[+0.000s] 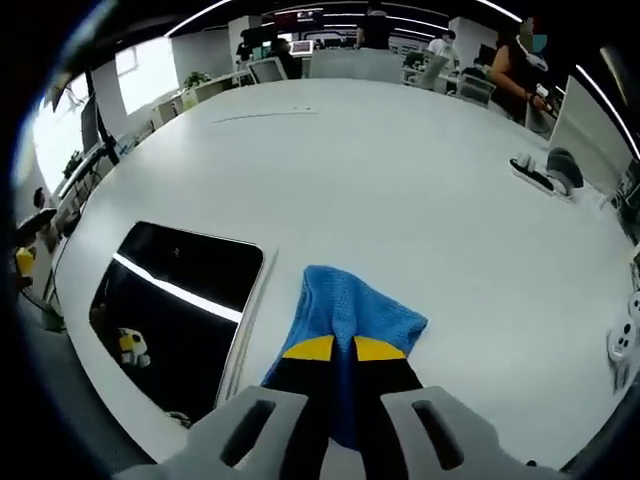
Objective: Wipe the mirror surface with the cleaning cloth until all visible marks leave the cleaned area.
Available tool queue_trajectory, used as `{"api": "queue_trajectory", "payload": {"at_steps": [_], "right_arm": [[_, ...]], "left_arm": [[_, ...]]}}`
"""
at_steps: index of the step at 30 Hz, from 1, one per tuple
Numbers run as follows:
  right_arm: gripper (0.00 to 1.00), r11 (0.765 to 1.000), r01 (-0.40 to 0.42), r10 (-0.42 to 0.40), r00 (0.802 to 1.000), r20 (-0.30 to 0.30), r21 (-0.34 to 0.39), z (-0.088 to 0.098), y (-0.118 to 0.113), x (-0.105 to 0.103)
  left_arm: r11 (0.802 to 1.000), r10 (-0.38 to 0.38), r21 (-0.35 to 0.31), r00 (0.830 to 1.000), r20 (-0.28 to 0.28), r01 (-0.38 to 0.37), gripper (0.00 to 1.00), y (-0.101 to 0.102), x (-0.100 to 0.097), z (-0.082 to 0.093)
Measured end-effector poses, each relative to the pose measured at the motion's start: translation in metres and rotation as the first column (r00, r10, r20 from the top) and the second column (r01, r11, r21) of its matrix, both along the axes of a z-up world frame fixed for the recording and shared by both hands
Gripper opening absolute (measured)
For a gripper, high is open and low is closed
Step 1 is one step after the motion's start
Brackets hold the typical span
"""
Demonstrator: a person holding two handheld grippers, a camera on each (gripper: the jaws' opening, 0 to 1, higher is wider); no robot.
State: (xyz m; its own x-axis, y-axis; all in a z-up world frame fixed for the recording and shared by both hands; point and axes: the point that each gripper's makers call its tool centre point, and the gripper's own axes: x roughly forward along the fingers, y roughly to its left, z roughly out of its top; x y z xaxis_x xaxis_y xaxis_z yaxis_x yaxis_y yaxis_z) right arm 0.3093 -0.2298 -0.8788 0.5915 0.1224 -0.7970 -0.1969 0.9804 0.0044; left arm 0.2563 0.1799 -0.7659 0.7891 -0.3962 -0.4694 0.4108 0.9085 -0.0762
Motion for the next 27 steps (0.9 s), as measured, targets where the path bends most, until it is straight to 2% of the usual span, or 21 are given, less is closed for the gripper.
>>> {"api": "queue_trajectory", "payload": {"at_steps": [2, 3, 7, 11, 14, 18, 23, 27], "right_arm": [[0.00, 0.997, 0.051, -0.050, 0.999, -0.016, 0.053, 0.000, 0.000, 0.000], [0.00, 0.993, 0.082, -0.081, 0.996, -0.026, 0.079, 0.000, -0.001, 0.000], [0.00, 0.986, 0.107, -0.102, 0.994, -0.047, 0.125, 0.005, 0.000, 0.003], [0.00, 0.991, 0.049, -0.046, 0.999, -0.025, 0.127, 0.021, 0.011, 0.008], [0.00, 0.986, 0.032, -0.031, 0.999, -0.006, 0.162, 0.035, 0.027, 0.014], [0.00, 0.981, 0.005, -0.004, 1.000, -0.001, 0.196, 0.045, 0.052, 0.020], [0.00, 0.976, -0.003, 0.006, 1.000, -0.012, 0.217, 0.038, 0.075, 0.029], [0.00, 0.975, 0.008, 0.002, 0.999, -0.044, 0.221, 0.026, 0.086, 0.031]], "left_arm": [[0.999, 0.006, -0.048, 1.000, 0.000, -0.006, 0.99, -0.003, 0.003, 0.004], [0.999, 0.003, -0.051, 1.000, 0.005, -0.002, 0.99, -0.004, 0.004, 0.006], [0.999, -0.019, -0.045, 1.000, 0.008, 0.019, 0.99, -0.008, 0.006, 0.007], [0.999, -0.028, -0.032, 0.999, 0.015, 0.029, 0.99, -0.007, 0.008, 0.008], [0.999, -0.017, -0.042, 1.000, 0.006, 0.017, 0.99, -0.006, 0.007, 0.005], [0.998, -0.016, -0.056, 1.000, 0.010, 0.016, 0.99, -0.010, 0.003, 0.004], [0.998, -0.018, -0.059, 1.000, -0.005, 0.018, 0.99, -0.010, -0.002, -0.004], [0.998, -0.015, -0.058, 1.000, -0.009, 0.014, 0.99, -0.007, -0.003, -0.004]]}}
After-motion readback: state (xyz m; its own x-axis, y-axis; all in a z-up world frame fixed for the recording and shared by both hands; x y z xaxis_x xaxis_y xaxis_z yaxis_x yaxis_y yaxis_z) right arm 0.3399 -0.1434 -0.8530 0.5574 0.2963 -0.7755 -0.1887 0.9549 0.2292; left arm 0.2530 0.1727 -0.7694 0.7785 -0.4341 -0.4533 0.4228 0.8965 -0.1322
